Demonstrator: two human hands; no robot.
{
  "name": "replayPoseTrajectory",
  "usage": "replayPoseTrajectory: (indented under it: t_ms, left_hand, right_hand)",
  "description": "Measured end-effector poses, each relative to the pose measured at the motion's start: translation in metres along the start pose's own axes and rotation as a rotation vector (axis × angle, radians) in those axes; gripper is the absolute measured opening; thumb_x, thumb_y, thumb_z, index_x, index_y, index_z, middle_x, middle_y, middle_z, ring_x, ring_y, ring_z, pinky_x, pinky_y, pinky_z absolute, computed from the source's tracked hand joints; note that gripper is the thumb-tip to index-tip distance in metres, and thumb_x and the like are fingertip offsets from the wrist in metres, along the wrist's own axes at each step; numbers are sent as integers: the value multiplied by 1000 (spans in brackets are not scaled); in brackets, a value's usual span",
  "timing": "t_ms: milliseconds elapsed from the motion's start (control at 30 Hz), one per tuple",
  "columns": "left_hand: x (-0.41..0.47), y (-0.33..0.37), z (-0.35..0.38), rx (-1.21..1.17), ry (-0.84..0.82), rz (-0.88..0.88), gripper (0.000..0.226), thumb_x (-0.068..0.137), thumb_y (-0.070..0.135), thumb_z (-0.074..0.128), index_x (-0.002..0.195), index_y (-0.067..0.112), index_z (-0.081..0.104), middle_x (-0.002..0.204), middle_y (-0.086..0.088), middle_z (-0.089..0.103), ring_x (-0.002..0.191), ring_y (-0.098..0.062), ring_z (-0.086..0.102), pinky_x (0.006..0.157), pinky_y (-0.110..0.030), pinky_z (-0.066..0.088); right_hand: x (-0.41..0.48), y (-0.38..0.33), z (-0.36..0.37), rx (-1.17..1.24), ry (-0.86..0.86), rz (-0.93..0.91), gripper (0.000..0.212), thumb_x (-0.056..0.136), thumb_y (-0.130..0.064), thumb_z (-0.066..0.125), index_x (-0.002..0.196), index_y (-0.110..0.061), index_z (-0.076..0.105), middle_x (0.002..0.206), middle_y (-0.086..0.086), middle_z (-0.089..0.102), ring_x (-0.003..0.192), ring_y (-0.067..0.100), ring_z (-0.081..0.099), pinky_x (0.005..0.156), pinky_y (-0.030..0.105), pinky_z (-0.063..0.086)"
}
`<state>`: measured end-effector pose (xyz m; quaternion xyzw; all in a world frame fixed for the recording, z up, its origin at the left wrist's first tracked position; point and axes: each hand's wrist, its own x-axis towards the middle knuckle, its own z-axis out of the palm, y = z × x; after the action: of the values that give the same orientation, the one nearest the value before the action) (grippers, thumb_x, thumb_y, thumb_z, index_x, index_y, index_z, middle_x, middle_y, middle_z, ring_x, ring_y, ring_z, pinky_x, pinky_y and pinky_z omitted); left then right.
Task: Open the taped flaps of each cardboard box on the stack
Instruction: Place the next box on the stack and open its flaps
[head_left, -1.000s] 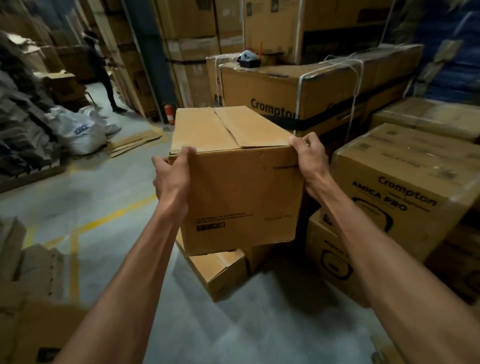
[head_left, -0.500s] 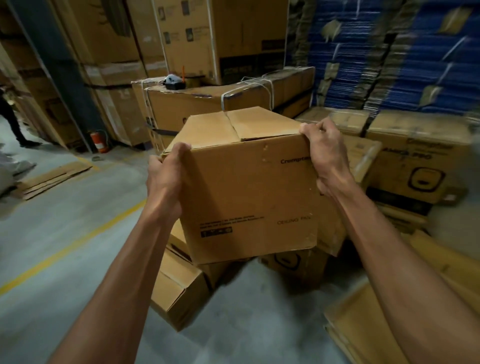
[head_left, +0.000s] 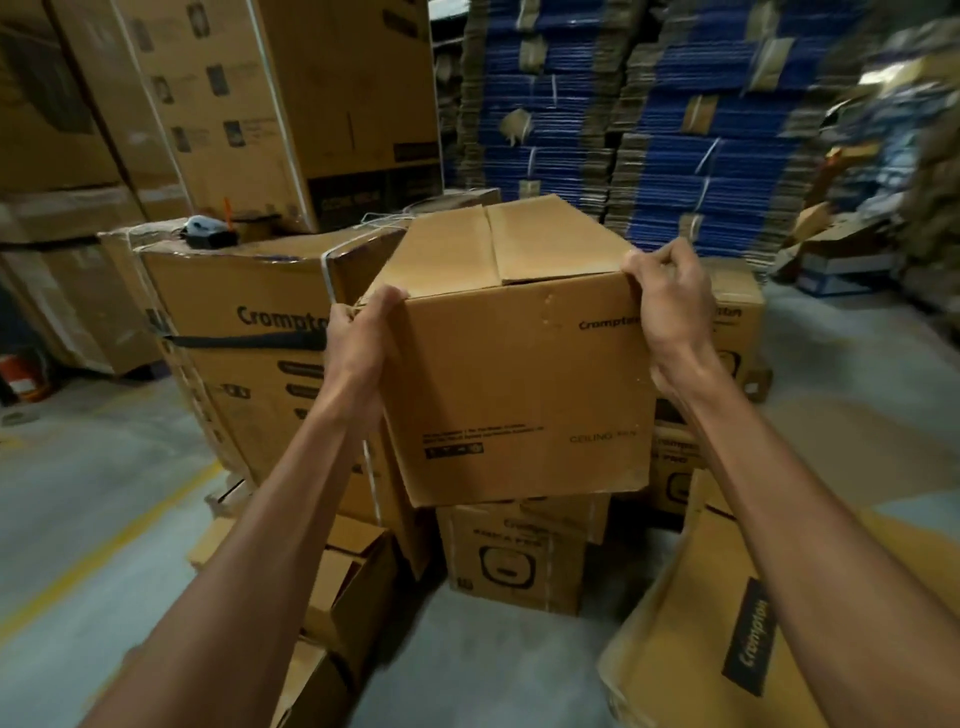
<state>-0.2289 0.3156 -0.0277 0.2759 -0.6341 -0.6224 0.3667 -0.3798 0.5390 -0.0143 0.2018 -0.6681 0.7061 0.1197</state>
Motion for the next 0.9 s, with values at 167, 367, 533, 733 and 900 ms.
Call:
replayPoseTrajectory:
  t_ms: [167, 367, 533, 733, 900]
  left_hand:
    - [77, -16, 29, 32, -92, 22, 54, 86, 58, 64, 123, 24, 45, 114, 1, 54, 108, -25, 57, 98, -57, 50]
    - [185, -44, 52, 37, -184, 16, 53, 88, 56, 64, 125, 25, 43, 113, 5, 52, 110, -23, 55, 100, -56, 48]
    - [271, -60, 67, 50, -281, 11, 52, 85, 58, 65, 117, 21, 48, 115, -1, 55, 108, -24, 56, 92, -47, 49]
    - [331, -83, 98, 73, -361, 5, 64, 72, 68, 65, 111, 21, 49, 114, -4, 59, 102, -22, 58, 86, -46, 49]
    - [361, -120, 122, 104, -433, -52, 48, 92, 53, 65, 114, 16, 44, 107, -1, 55, 91, -13, 52, 70, -35, 40]
  right_hand:
    - [32, 38, 27, -38, 120, 22, 22, 97, -35, 58, 91, -17, 46, 83, -6, 51, 73, 9, 47, 63, 32, 37]
    - [86, 83, 84, -35, 192, 44, 21, 99, -31, 59, 90, -17, 46, 84, -6, 53, 71, 8, 50, 60, 28, 39]
    - [129, 123, 130, -45, 249, 70, 24, 100, -29, 58, 84, -21, 43, 77, -5, 53, 64, 2, 52, 57, 25, 40]
    - [170, 159, 151, -95, 289, 133, 12, 101, -26, 59, 94, -24, 49, 95, -9, 57, 70, -6, 55, 61, 19, 42]
    - [186, 192, 153, -223, 237, 207, 21, 105, -33, 52, 99, -13, 47, 89, -3, 57, 77, 16, 56, 66, 35, 43]
